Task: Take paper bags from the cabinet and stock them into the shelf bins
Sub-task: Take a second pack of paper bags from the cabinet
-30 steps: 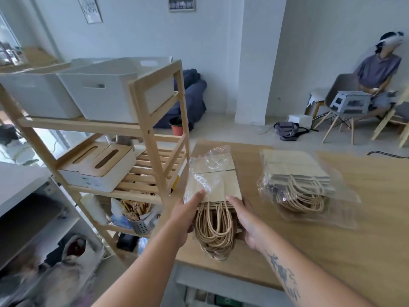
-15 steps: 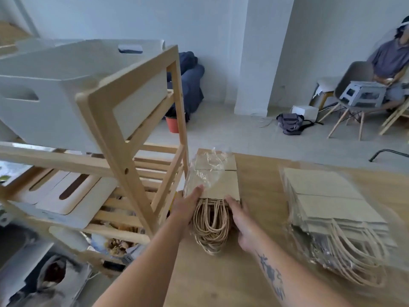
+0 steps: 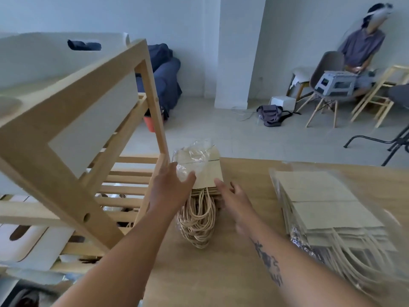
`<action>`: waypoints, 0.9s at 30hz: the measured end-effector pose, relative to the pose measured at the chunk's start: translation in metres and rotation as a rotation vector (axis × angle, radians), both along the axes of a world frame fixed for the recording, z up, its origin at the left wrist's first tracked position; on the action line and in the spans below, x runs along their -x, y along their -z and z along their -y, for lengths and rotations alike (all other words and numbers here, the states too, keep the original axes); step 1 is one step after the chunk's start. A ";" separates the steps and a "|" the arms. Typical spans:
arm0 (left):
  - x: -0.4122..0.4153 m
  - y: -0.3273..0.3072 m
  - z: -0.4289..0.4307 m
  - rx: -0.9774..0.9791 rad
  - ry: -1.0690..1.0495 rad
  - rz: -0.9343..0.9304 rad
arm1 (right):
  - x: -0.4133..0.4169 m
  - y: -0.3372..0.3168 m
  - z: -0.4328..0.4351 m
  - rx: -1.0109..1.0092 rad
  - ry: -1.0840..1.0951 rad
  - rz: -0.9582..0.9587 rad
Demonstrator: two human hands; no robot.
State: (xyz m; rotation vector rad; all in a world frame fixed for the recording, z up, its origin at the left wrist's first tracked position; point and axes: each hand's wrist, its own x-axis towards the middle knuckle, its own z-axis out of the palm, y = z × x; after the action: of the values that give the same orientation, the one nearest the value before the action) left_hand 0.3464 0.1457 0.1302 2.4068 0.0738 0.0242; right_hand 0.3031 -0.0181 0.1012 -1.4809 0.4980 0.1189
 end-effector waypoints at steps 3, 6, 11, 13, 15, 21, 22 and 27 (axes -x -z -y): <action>0.005 -0.021 0.032 -0.145 0.038 0.203 | 0.008 -0.018 0.028 0.099 -0.023 0.046; 0.019 -0.037 0.079 -0.168 0.189 0.423 | 0.016 -0.034 0.073 0.351 0.021 0.149; 0.069 -0.032 0.177 -0.103 0.454 0.226 | 0.031 -0.037 0.183 0.955 0.006 0.307; 0.092 -0.012 0.210 0.116 0.366 -0.182 | 0.042 -0.028 0.233 1.203 -0.031 0.190; 0.110 0.015 0.235 0.327 0.253 -0.385 | 0.058 -0.011 0.279 1.316 -0.030 -0.064; 0.118 0.056 0.284 0.522 0.116 -0.412 | 0.107 0.031 0.322 0.599 -0.024 -0.272; 0.114 0.058 0.288 0.475 0.121 -0.409 | 0.111 0.033 0.316 0.553 0.028 -0.218; 0.073 0.053 0.293 0.323 0.262 -0.467 | 0.121 0.047 0.296 0.535 0.337 -0.160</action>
State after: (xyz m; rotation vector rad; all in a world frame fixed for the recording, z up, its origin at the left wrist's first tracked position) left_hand 0.2736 -0.1470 0.0775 2.0378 -0.0220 -0.6239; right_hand 0.1816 -0.3142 0.0542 -1.8886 0.9551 -0.1776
